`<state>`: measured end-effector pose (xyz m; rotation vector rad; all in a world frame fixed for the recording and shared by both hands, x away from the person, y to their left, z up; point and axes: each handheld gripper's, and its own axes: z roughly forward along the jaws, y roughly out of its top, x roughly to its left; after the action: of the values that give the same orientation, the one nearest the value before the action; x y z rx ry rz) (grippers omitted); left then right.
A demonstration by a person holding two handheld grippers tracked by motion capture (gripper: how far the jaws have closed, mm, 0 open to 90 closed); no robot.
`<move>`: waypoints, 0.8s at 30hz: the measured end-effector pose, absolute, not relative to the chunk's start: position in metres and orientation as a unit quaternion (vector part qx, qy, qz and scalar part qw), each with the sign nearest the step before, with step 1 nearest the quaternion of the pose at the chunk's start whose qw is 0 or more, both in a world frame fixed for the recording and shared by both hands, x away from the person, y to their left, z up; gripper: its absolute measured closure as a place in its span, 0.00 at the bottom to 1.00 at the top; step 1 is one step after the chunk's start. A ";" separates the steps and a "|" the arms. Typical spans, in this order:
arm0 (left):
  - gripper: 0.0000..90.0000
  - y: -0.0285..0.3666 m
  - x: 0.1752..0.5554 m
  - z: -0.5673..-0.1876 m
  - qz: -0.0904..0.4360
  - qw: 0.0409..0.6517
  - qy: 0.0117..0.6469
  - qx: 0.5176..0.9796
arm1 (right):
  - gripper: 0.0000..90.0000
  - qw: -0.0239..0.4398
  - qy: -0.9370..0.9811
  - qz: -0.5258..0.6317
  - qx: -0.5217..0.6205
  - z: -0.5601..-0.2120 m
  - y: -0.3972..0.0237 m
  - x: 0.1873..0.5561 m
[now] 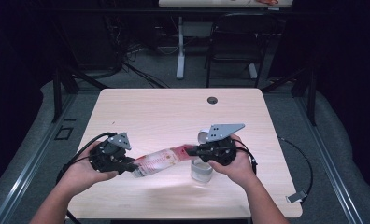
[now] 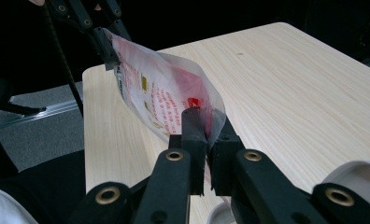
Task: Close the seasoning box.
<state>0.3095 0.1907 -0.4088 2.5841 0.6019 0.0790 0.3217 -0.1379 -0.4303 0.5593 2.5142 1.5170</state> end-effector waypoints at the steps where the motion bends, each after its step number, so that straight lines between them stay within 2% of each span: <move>1: 0.85 0.190 0.310 -0.408 0.030 0.241 0.220 0.945 | 0.97 0.077 0.839 0.506 0.187 -0.430 -0.138 0.322; 24: 0.87 0.182 0.311 -0.388 0.030 0.248 0.211 0.945 | 0.95 0.077 0.834 0.507 0.204 -0.429 -0.149 0.323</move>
<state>0.3108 0.1820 -0.3881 2.5760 0.5740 0.0826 0.3232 -0.1491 -0.4293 0.6102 2.4998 1.5191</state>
